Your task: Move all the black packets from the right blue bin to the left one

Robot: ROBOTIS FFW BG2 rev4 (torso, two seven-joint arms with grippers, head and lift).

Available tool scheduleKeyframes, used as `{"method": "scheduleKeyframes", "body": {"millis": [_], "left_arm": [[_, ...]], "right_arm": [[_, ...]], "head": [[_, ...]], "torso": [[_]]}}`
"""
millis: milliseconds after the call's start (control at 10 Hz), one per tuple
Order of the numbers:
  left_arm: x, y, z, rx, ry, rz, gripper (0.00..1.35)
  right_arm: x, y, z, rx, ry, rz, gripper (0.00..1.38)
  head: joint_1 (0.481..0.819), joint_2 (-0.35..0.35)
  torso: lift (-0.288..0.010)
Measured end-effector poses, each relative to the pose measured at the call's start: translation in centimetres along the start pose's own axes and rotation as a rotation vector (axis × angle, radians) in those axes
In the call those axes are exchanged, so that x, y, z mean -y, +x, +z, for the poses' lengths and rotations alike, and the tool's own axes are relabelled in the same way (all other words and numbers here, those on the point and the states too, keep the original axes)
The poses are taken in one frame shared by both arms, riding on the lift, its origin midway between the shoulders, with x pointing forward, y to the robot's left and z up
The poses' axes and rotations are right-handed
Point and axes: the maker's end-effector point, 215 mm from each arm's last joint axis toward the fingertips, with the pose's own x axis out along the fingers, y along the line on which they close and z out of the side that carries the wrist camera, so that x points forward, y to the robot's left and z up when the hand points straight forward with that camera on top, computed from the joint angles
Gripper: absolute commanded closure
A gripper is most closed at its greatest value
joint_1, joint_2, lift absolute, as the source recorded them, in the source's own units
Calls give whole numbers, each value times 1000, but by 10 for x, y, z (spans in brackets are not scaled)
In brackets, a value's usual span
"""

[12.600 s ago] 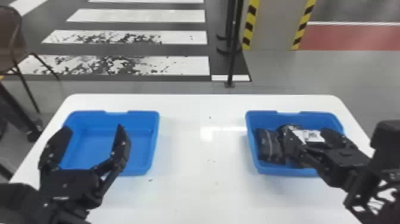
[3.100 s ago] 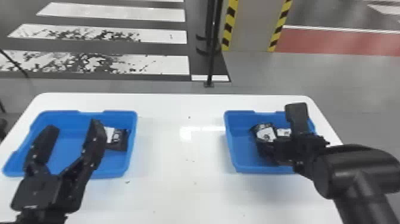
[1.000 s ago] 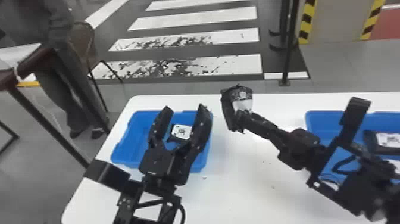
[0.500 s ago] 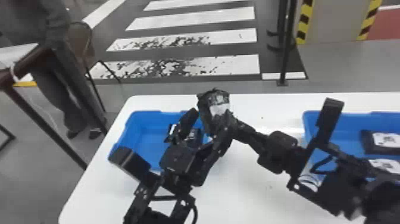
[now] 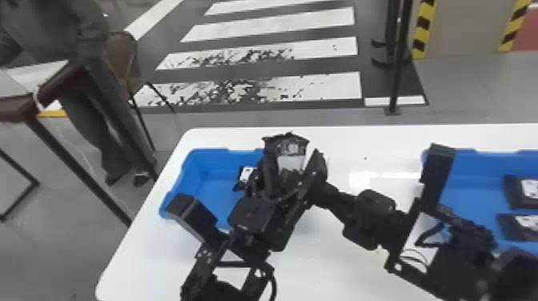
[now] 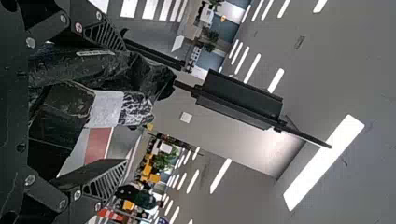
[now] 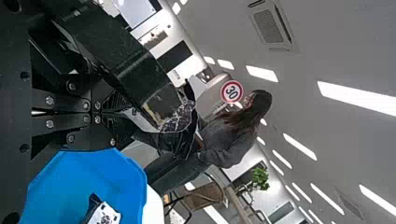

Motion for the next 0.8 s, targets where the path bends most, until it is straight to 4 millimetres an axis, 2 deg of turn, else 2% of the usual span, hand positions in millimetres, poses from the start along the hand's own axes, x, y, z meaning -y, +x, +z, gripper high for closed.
{"method": "scheduleKeyframes", "body": {"millis": [100,200,300,500,600,700,800], "left_arm": [[-3,-1,-3,-12,-4,7,851],[-5,-2,-9,-33,-19,16,947],[-5,-3,-14,-53,-34,22,1154],[-4,-4,-15,-63,-46,27,1173],[-3,-5,-13,-54,-51,28,1173],[-4,-5,-7,-34,-51,31,1173],[-6,-7,-2,-17,-50,36,1174]], "right_arm": [[-2,1,-3,-5,3,3,1242],[-3,1,-5,-10,3,7,1242],[-5,2,-7,-15,4,11,1242],[-6,3,-9,-18,5,14,1223],[-6,3,-9,-17,7,14,857],[-4,2,-9,-8,14,10,414],[-1,1,-9,1,21,5,78]], "head": [[695,283],[695,286],[695,287],[695,289],[695,291],[695,292],[695,293]], "torso": [[-140],[-140],[-140],[-140],[-140],[-140],[-140]]}}
